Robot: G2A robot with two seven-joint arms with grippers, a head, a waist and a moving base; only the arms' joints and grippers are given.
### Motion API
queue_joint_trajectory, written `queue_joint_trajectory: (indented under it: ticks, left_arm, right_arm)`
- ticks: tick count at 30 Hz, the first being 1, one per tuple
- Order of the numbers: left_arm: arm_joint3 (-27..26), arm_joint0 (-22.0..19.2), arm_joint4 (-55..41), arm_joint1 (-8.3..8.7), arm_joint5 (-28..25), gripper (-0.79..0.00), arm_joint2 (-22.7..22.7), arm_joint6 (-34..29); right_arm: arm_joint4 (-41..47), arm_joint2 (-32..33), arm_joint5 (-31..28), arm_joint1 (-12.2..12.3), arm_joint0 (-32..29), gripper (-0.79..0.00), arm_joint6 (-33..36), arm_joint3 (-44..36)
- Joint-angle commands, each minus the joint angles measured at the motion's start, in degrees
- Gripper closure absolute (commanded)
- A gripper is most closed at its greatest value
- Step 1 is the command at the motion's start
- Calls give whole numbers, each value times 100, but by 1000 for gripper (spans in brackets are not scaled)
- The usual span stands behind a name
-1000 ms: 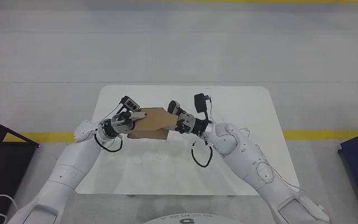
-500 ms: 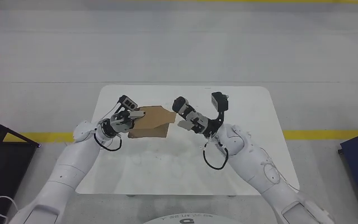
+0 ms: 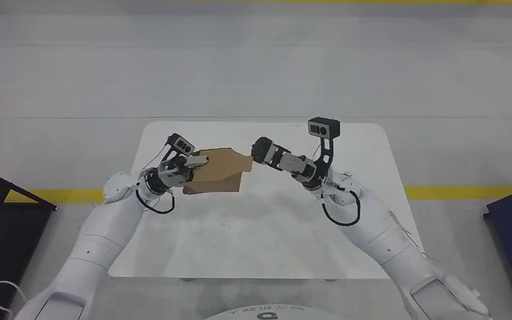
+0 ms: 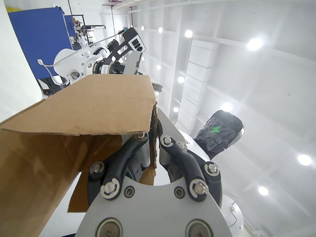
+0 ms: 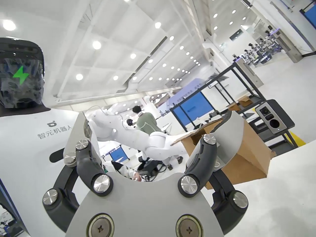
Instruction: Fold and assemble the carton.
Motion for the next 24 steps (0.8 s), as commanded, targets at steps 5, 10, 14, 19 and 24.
queue_joint_trajectory:
  ticks: [5, 10, 14, 19, 24]
  left_arm:
    - [-51, 36, -45, -36, -284, 0, -111, 58]
    - [-69, 46, 22, -65, -409, 0, -151, 134]
    - [-47, 43, 103, -87, -457, 0, -164, 194]
    - [-24, 68, 67, -121, -521, 0, -193, 206]
    - [5, 82, 11, -151, -568, 0, -241, 206]
  right_arm:
    - [1046, -219, 494, 14, 341, -785, 485, 425]
    - [1817, -242, 1192, -56, 594, -785, 1184, 584]
    - [1891, -205, 1356, -135, 609, -785, 1347, 613]
    - [1762, -249, 1508, -254, 680, -785, 1499, 736]
    - [1599, -351, 1521, -387, 775, -785, 1512, 900]
